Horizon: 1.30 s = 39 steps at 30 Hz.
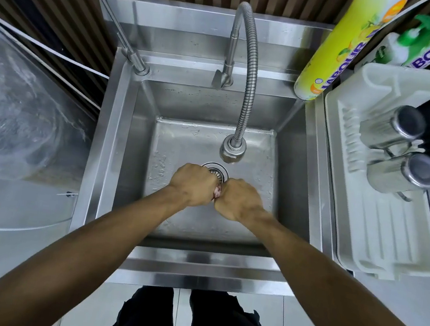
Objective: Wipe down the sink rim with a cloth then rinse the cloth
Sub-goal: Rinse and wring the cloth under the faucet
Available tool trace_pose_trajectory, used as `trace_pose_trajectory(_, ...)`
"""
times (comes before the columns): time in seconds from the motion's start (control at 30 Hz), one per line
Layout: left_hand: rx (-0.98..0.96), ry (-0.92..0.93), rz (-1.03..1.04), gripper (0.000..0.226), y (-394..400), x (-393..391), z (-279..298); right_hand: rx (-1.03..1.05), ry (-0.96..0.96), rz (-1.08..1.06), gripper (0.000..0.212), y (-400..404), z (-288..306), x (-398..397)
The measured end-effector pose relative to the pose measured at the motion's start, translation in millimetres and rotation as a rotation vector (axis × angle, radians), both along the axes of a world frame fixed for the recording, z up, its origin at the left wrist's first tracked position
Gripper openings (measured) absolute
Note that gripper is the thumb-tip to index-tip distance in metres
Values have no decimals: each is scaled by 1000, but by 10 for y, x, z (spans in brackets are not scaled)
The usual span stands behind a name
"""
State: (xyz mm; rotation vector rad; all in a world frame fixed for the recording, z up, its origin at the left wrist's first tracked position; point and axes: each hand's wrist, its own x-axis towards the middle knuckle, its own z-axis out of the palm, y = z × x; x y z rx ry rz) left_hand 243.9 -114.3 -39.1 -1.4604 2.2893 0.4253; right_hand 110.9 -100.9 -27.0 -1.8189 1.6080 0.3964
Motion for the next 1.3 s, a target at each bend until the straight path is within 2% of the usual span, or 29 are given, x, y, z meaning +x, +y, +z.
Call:
trace_pose_trajectory(0.07,-59,-32,-131,24,8,46,-10,141,-181,-232,11,72,-33,1)
trace_pose_trajectory(0.23,-148,17,-233,23,-43,141,11,467,-515,-634,34,141,-11,13)
trace_pose_trajectory(0.33,-209,59,-259,26,-59,169,19,662,-631,-741,43,166,10,2)
trace_pose_trajectory(0.43,-226,80,-246,24,-40,181,1,806,-624,-652,44,93,-23,-79)
trace_pose_trajectory(0.6,-160,223,-341,26,168,178,-151,980,-376,-310,41,-114,-128,-313)
trace_pose_trajectory(0.7,-106,250,-291,31,246,178,-150,1028,-345,-226,36,-223,-149,-351)
trace_pose_trajectory(0.8,3,380,112,34,193,204,-85,774,-487,-310,20,-310,-98,-346)
trace_pose_trajectory(0.83,71,475,294,31,179,215,-78,624,-529,-315,32,-311,-76,-360)
trace_pose_trajectory(0.93,350,804,770,19,85,235,-104,164,-464,-222,100,-163,-93,-452)
trace_pose_trajectory(0.97,442,858,893,18,59,240,-99,-28,-392,-131,110,-54,-122,-473)
trace_pose_trajectory(1.0,547,859,989,18,38,240,-92,-231,-303,6,112,54,-179,-483)
trace_pose_trajectory(1.07,771,817,1077,19,38,205,-55,-533,-185,254,98,234,-312,-471)
trace_pose_trajectory(1.1,859,797,1062,15,57,165,-43,-598,-173,326,90,261,-364,-461)
trace_pose_trajectory(1.13,947,777,1038,7,85,119,-25,-629,-175,363,83,241,-396,-438)
trace_pose_trajectory(1.2,1065,743,972,32,130,41,-2,-677,-139,388,63,130,-405,-355)
trace_pose_trajectory(1.23,1082,729,943,42,130,15,6,-685,-86,419,52,58,-365,-309)
trace_pose_trajectory(1.3,1033,671,846,41,96,-8,47,-592,56,489,32,-88,-211,-246)
